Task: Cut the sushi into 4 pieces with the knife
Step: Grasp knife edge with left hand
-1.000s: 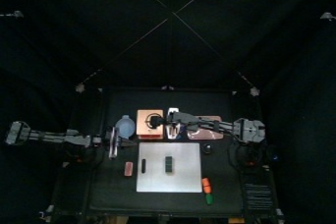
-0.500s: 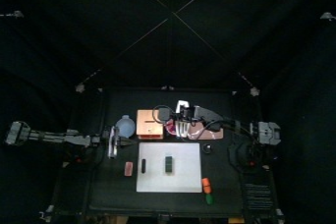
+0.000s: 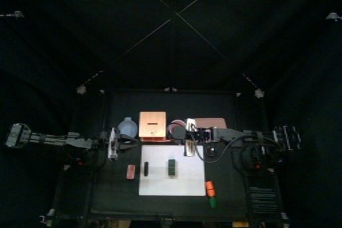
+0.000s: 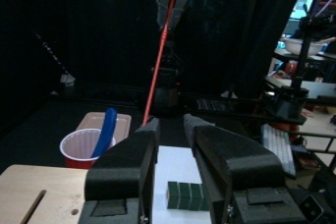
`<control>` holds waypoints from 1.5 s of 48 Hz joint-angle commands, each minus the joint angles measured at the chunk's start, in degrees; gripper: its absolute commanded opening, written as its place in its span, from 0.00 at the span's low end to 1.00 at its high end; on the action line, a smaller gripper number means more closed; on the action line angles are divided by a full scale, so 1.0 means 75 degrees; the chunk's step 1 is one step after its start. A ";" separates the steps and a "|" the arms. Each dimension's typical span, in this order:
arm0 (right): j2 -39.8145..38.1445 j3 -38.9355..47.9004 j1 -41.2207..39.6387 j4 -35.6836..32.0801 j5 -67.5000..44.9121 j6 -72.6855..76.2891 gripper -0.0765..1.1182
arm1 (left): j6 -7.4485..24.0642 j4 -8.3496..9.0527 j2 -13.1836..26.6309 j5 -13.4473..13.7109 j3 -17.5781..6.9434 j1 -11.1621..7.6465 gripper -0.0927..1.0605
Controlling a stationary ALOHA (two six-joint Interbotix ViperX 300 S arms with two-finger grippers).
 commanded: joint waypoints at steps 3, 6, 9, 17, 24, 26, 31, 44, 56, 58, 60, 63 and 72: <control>-0.0750 0.1078 0.0070 0.0023 -0.1605 0.0117 0.17 | 0.0035 0.0199 0.0059 -0.0070 -0.0281 -0.0105 0.70; -0.0938 0.1652 0.0105 0.0000 -0.2379 0.0152 0.16 | 0.0023 0.0316 0.0152 -0.0070 -0.0328 -0.0152 0.70; -0.1090 0.2238 0.0141 -0.0012 -0.3246 0.0164 0.17 | 0.0012 0.0387 0.0305 -0.0070 -0.0398 -0.0223 0.70; -0.1500 0.3867 0.0094 0.0059 -0.5742 0.0164 0.17 | 0.0035 0.0398 0.0914 -0.0059 -0.0715 -0.0340 0.70; -0.1676 0.4852 0.0082 0.0094 -0.7242 0.0164 0.16 | 0.0047 0.0398 0.1465 -0.0059 -0.1031 -0.0340 0.70; -0.1688 0.5027 0.0082 0.0105 -0.7512 0.0176 0.16 | 0.0047 0.0398 0.1570 -0.0059 -0.1102 -0.0328 0.70; -0.1699 0.5309 0.0000 0.0270 -0.7852 0.0164 0.16 | 0.0047 0.0387 0.1793 -0.0023 -0.1254 -0.0340 0.71; -0.1699 0.5508 -0.0094 0.0422 -0.7945 0.0152 0.16 | 0.0047 0.0387 0.2121 0.0504 -0.1535 -0.0352 0.77; -0.1711 0.5543 -0.0152 0.0434 -0.7957 0.0141 0.16 | 0.0047 0.0352 0.2461 0.0820 -0.1723 -0.0293 0.79; -0.1711 0.5566 -0.0152 0.0445 -0.7957 0.0141 0.16 | 0.0047 0.0316 0.2531 0.0820 -0.1746 -0.0270 0.79; -0.1699 0.5578 -0.0141 0.0445 -0.7969 0.0141 0.16 | 0.0047 0.0293 0.2613 0.0820 -0.1770 -0.0211 0.79; -0.1699 0.5602 -0.0152 0.0457 -0.7980 0.0141 0.16 | 0.0047 0.0258 0.2719 0.0820 -0.1805 -0.0141 0.79; -0.1699 0.5695 -0.0152 0.0457 -0.8051 0.0152 0.16 | 0.0047 0.0176 0.2988 0.0820 -0.1957 0.0047 0.78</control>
